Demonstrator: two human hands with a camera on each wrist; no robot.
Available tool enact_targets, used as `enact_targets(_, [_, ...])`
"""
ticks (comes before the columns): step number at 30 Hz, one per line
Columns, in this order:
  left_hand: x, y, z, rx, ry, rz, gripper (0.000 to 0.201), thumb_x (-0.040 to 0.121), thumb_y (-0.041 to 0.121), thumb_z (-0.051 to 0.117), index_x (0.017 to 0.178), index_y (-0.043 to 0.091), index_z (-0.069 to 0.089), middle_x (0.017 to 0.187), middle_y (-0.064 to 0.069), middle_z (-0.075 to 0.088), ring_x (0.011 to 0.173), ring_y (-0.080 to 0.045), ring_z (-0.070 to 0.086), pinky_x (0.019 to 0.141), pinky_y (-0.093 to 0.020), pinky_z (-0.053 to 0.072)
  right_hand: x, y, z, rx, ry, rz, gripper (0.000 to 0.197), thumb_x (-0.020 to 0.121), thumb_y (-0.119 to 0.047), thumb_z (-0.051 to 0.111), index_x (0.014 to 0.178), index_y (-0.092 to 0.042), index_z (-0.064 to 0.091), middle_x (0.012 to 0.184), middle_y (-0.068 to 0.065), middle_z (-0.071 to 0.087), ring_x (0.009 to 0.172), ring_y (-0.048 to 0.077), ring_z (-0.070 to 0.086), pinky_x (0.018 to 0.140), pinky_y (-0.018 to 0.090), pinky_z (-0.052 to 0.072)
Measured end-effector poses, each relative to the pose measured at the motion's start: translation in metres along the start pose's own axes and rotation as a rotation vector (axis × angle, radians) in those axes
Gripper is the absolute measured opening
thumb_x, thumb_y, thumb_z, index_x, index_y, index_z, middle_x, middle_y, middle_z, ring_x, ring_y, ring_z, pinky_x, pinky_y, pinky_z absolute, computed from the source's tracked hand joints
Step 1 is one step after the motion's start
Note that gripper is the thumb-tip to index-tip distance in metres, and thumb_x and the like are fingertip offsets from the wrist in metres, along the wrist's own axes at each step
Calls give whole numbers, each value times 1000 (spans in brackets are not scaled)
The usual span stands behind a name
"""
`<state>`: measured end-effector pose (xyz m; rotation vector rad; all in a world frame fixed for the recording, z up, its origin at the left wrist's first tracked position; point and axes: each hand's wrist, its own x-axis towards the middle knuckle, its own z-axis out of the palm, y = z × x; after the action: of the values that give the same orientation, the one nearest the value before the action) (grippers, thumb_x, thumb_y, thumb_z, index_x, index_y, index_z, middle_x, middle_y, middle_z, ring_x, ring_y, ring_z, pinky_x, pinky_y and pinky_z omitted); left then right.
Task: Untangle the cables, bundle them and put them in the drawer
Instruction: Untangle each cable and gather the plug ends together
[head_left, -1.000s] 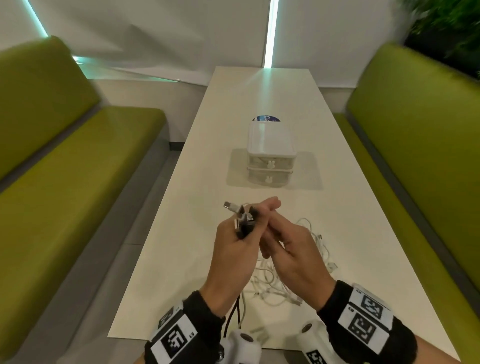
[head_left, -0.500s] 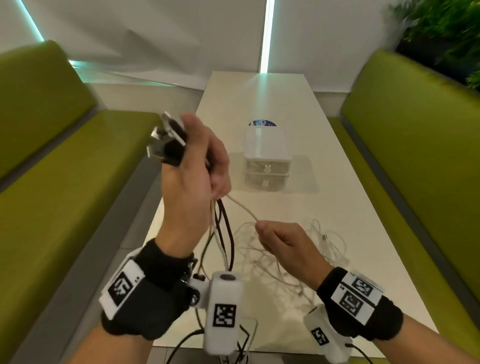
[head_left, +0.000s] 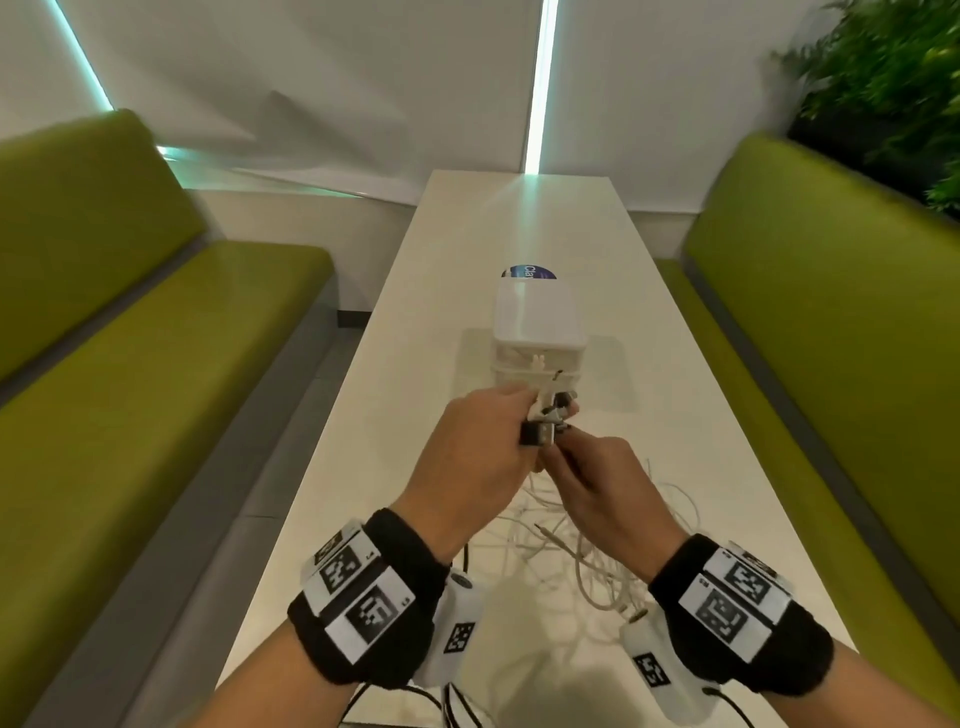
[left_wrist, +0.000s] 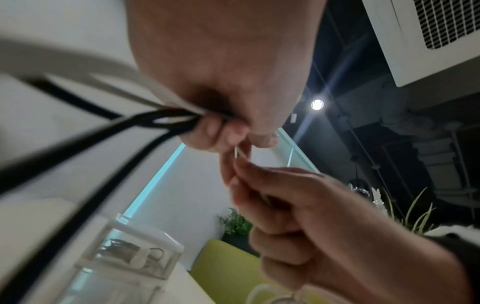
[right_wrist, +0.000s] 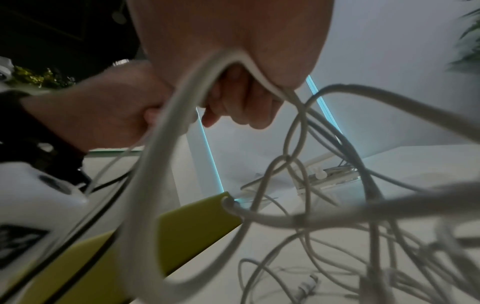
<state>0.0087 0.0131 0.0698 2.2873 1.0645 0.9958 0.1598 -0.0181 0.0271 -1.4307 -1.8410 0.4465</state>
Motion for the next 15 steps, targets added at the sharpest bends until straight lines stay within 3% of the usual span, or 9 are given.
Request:
enact_targets(2, [0, -8, -3, 117, 39, -16, 22, 92, 17, 57, 105, 23, 74, 85, 4, 74, 79, -9, 68, 70, -28, 55, 0, 1, -1, 20, -5, 5, 35, 99, -39, 42, 73, -19, 54, 54, -24, 54, 49, 4, 50, 49, 14, 32])
enact_targets(5, [0, -20, -14, 114, 148, -59, 21, 96, 20, 57, 107, 19, 74, 87, -6, 76, 73, -23, 69, 64, -39, 55, -3, 9, -2, 87, 28, -12, 44, 99, -50, 40, 68, -20, 52, 52, -9, 49, 50, 8, 47, 49, 16, 33])
enact_targets(7, [2, -25, -23, 34, 273, -147, 21, 96, 24, 58, 96, 14, 76, 77, -9, 74, 59, -23, 61, 54, -39, 48, -6, 15, 0, 78, 23, -24, 47, 96, -54, 37, 67, -20, 51, 53, -2, 50, 49, 13, 46, 49, 21, 33])
enact_targets(8, [3, -28, -27, -16, 326, -218, 27, 95, 30, 58, 82, 13, 75, 70, -9, 71, 54, -21, 53, 50, -37, 42, -6, 17, 0, 72, 7, -21, 47, 95, -55, 36, 67, -21, 51, 52, -3, 49, 48, 13, 44, 49, 21, 32])
enact_targets(10, [3, -32, -37, -132, 431, -388, 46, 93, 45, 52, 58, 15, 57, 54, -2, 56, 46, -11, 38, 45, -24, 30, -8, 20, 1, 64, -46, -2, 46, 98, -53, 38, 67, -21, 49, 51, -12, 49, 47, 8, 42, 48, 17, 31])
enact_targets(12, [2, -35, -45, -284, 527, -498, 46, 94, 47, 50, 62, 15, 59, 57, 7, 56, 44, -4, 37, 48, -20, 31, -10, 26, 2, 42, -89, 35, 43, 97, -49, 38, 68, -19, 48, 53, -20, 51, 48, 6, 44, 50, 16, 32])
enact_targets(15, [-3, -31, -41, -333, 528, -379, 22, 99, 23, 52, 90, 11, 68, 92, 8, 70, 46, -6, 54, 48, -21, 41, -12, 29, 8, 26, -75, 13, 40, 97, -50, 37, 68, -23, 46, 56, -21, 52, 51, 6, 45, 52, 17, 33])
